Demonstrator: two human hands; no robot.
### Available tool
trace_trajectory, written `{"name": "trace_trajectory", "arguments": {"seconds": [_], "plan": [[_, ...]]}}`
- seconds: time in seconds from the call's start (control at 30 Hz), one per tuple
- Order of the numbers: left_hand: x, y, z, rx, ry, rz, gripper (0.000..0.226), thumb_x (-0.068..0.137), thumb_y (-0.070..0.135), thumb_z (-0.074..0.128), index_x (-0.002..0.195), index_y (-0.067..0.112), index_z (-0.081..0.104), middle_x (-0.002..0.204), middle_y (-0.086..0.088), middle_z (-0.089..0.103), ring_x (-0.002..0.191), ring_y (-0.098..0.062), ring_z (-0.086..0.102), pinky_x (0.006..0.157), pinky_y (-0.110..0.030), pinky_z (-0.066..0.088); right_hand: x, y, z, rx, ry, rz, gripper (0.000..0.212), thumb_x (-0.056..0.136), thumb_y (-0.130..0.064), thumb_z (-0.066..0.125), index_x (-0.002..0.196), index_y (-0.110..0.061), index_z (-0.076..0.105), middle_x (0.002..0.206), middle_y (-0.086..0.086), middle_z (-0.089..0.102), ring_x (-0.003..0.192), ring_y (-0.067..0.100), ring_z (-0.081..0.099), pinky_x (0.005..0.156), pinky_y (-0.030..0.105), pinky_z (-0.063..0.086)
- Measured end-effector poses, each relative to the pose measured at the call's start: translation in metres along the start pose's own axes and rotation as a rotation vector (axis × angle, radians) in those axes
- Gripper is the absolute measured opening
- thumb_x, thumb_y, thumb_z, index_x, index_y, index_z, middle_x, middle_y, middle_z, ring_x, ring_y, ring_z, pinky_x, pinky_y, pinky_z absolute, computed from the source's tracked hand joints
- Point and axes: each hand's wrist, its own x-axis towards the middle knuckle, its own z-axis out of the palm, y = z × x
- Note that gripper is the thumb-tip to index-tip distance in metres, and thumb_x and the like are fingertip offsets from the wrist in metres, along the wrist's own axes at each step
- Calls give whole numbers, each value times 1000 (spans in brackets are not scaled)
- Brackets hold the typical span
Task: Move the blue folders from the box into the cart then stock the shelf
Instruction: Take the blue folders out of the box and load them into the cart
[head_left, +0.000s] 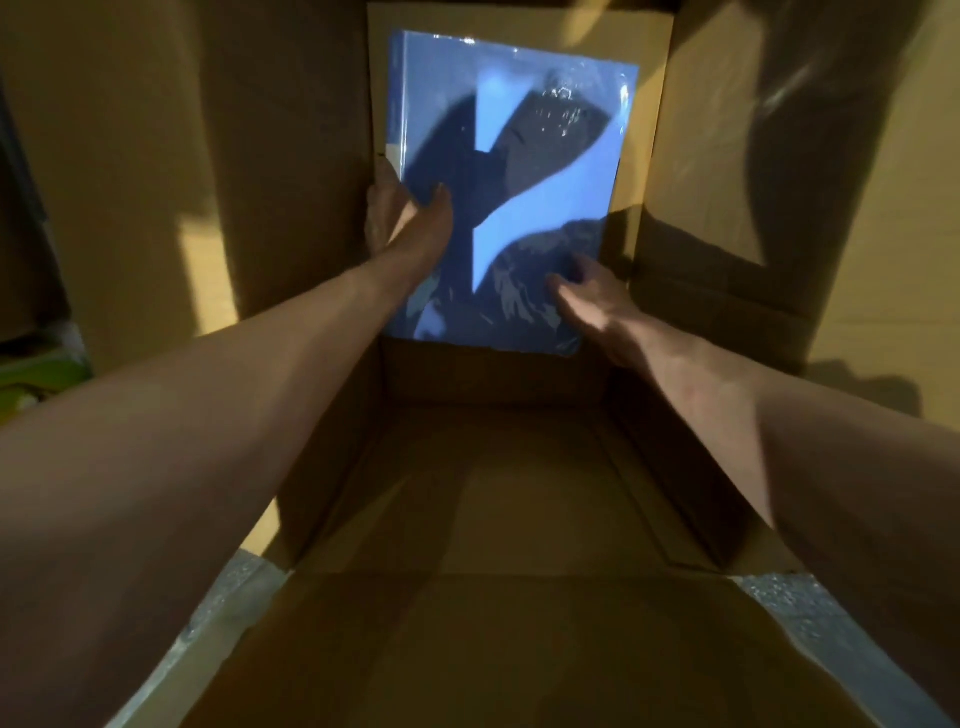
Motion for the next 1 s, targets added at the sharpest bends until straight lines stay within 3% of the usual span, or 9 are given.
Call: {"name": "trace_trajectory", "arguments": {"seconds": [0.2,0.3,0.37,0.57,0.7,0.8,0.87,0.93,1.0], "plan": [[4,0,-8,26,-39,31,63,91,51,64,137,12,48,133,-9,60,121,-27,59,94,-28,43,3,-3,-6,-75,18,-3,58,100,-41,53,149,-12,41,145,17,51,124,27,54,104,34,42],[-17,2,-21,-30,-200,105,36,87,48,67,107,18,68,87,3,69,76,-11,67,62,-17,47,-10,-12,-22,-84,38,31,59,101,-44,49,148,-9,43,153,12,43,140,28,42,111,30,33],[-43,17,-35,30,-261,141,25,96,39,64,82,19,65,62,8,53,53,-5,48,46,-19,34,-27,-21,-35,-48,58,18,53,101,-46,48,140,-10,53,147,11,51,135,29,47,111,33,38],[-132,84,-92,173,-323,251,44,97,46,60,89,4,71,79,-15,70,76,-31,68,67,-36,50,-133,-72,-81,7,54,-92,59,86,-64,52,129,-25,60,131,6,64,121,30,58,100,48,51],[-198,136,-161,205,-249,241,48,96,52,59,77,8,63,80,-14,70,76,-30,69,69,-41,54,-223,-112,-127,20,33,-170,66,79,-69,49,126,-24,62,125,7,68,116,29,63,100,48,51],[-243,166,-215,179,-211,197,43,97,47,59,80,8,65,80,-11,73,70,-26,72,67,-37,55,-299,-140,-152,199,-14,-174,34,93,-50,60,115,-25,63,119,6,67,106,26,64,85,38,58],[-276,188,-251,106,-204,170,40,96,46,61,90,7,71,77,-8,75,61,-22,72,69,-40,61,-349,-155,-163,247,-83,-238,37,98,-32,61,129,-12,60,117,8,65,92,18,63,69,22,54],[-318,219,-287,61,-173,171,39,96,44,63,83,8,70,67,-4,71,54,-18,70,66,-39,62,-408,-172,-176,253,-156,-317,46,99,-21,60,141,-5,50,131,10,59,97,14,62,77,15,51],[-359,246,-318,16,-153,178,37,97,40,63,74,11,64,62,-2,67,50,-17,67,58,-31,59,-462,-188,-184,231,-93,-390,50,98,-32,61,143,-14,50,132,6,56,115,17,58,96,22,47]]}}
